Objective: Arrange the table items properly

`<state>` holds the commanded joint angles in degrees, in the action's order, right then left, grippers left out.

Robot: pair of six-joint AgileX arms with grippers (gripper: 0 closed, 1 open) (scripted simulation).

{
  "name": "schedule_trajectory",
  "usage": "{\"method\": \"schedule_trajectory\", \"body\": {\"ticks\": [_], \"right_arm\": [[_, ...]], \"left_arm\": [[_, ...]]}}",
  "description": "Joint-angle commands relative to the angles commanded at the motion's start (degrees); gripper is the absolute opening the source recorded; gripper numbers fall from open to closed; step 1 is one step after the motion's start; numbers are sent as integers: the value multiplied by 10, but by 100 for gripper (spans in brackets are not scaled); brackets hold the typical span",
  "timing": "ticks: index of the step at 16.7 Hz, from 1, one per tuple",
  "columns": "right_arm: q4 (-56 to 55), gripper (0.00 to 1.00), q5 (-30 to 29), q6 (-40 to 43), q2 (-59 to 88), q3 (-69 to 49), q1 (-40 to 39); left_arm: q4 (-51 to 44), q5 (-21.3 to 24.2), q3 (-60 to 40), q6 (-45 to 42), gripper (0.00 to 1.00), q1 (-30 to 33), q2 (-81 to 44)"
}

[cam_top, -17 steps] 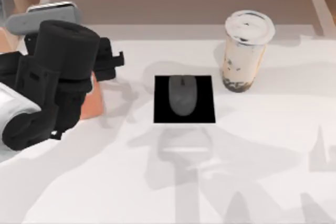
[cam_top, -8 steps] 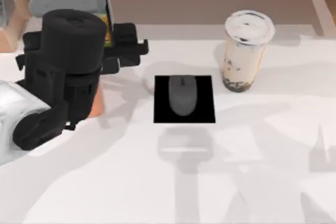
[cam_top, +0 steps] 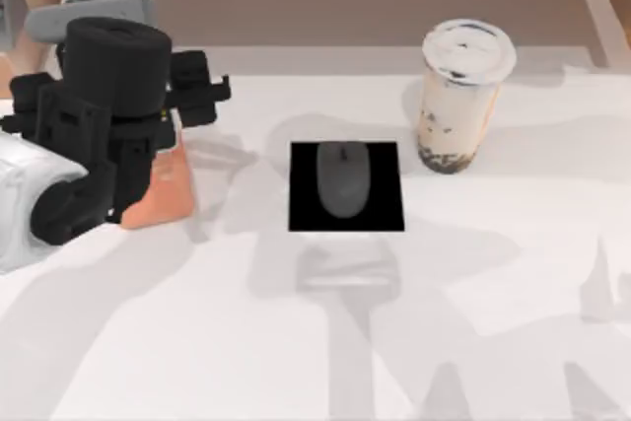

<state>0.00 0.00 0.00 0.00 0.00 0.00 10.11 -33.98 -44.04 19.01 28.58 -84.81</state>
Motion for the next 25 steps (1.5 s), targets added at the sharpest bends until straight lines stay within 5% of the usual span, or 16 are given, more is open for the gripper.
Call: {"method": "schedule_trajectory", "body": {"ticks": [5, 18, 25], "right_arm": [[0, 100, 0, 0, 0, 0, 0], [0, 100, 0, 0, 0, 0, 0], [0, 100, 0, 0, 0, 0, 0]], "left_arm": [[-5, -7, -2, 7, 0, -6, -9], [-5, -7, -2, 7, 98, -6, -9], [-5, -7, -2, 7, 100, -6, -9]]}}
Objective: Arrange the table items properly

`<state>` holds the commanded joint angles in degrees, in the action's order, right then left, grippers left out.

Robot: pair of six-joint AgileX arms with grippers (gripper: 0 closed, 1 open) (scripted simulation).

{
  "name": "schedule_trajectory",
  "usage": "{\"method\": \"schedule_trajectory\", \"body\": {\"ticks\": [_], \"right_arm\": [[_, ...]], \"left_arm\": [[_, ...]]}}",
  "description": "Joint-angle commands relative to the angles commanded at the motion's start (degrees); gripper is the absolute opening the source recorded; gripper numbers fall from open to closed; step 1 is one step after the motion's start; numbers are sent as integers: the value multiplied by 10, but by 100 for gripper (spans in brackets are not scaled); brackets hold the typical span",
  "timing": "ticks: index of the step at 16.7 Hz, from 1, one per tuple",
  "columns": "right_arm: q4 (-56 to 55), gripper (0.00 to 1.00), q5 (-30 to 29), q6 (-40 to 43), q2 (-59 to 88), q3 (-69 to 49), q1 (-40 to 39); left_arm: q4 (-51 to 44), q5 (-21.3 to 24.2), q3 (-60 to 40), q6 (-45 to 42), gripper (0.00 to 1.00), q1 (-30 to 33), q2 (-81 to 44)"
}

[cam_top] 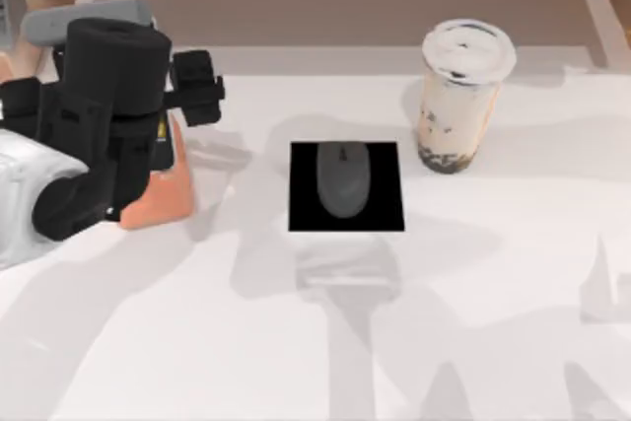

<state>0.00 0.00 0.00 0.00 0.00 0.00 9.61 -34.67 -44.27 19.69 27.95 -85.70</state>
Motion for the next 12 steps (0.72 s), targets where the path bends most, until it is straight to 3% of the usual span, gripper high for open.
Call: {"method": "schedule_trajectory", "body": {"ticks": [12], "right_arm": [[0, 100, 0, 0, 0, 0, 0]], "left_arm": [[-24, -25, 50, 20, 100, 30, 62]]}}
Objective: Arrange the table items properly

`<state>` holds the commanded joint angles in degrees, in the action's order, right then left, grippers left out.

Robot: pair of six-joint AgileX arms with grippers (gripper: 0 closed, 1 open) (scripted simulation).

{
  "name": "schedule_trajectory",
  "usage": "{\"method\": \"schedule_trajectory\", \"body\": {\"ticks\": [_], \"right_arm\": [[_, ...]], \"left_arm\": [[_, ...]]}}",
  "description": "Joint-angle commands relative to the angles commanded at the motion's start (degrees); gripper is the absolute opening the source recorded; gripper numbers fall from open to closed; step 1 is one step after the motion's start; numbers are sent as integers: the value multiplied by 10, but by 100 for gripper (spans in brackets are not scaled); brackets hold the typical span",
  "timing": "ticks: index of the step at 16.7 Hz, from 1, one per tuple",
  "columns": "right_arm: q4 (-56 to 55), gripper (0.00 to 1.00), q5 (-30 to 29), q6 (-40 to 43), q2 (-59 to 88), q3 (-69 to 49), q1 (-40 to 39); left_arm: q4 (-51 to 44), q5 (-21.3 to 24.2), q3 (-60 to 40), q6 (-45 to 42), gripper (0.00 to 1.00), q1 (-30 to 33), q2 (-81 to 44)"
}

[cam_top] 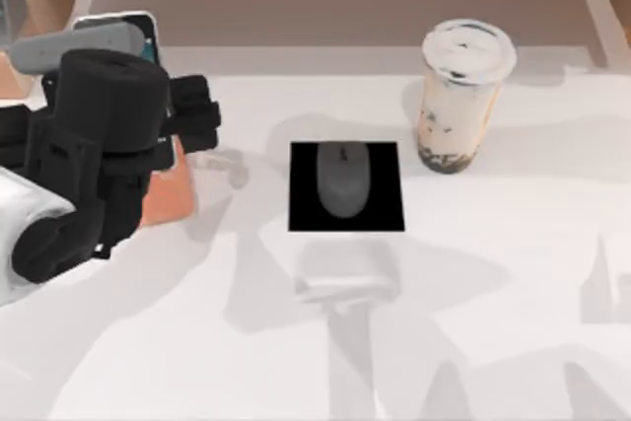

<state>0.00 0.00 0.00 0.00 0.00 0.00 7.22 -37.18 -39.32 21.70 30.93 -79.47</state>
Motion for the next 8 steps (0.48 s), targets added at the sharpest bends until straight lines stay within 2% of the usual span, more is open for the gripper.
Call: {"method": "schedule_trajectory", "body": {"ticks": [4, 8], "right_arm": [[0, 100, 0, 0, 0, 0, 0], [0, 100, 0, 0, 0, 0, 0]], "left_arm": [[0, 5, 2, -3, 100, -6, 4], [-10, 52, 50, -30, 100, -42, 87]]}}
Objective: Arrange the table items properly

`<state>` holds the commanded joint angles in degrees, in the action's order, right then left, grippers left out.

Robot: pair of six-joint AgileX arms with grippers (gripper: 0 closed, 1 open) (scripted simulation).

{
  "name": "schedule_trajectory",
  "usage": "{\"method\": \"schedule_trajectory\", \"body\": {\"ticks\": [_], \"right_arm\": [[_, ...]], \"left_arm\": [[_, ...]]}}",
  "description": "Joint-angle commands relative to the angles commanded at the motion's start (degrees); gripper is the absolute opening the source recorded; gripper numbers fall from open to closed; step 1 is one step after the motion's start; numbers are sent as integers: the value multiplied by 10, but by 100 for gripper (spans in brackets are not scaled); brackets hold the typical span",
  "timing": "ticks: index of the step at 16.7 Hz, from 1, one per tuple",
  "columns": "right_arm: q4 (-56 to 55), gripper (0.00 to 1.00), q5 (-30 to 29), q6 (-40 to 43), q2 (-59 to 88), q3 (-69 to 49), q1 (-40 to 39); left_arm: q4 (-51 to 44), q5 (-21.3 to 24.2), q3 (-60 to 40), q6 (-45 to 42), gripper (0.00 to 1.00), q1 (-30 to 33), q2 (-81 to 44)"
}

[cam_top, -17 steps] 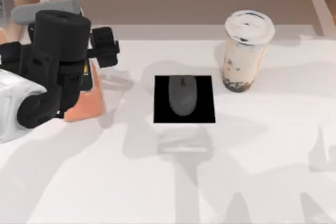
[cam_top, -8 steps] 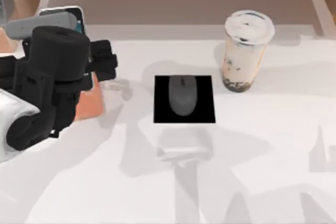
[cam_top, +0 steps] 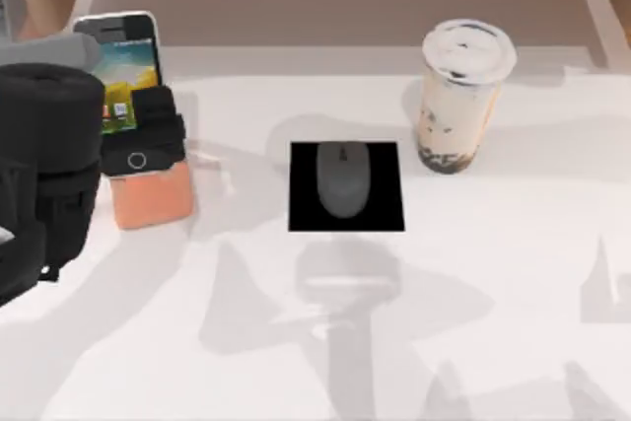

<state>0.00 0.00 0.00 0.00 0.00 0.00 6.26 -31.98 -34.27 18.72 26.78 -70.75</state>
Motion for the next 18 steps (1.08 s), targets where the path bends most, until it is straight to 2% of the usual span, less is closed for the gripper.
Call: {"method": "schedule_trajectory", "body": {"ticks": [6, 14, 18], "right_arm": [[0, 100, 0, 0, 0, 0, 0], [0, 100, 0, 0, 0, 0, 0], [0, 100, 0, 0, 0, 0, 0]], "left_arm": [[-19, 94, 102, -57, 100, -82, 205], [-43, 226, 244, -131, 100, -191, 562], [-58, 297, 320, -174, 100, -250, 680]]}}
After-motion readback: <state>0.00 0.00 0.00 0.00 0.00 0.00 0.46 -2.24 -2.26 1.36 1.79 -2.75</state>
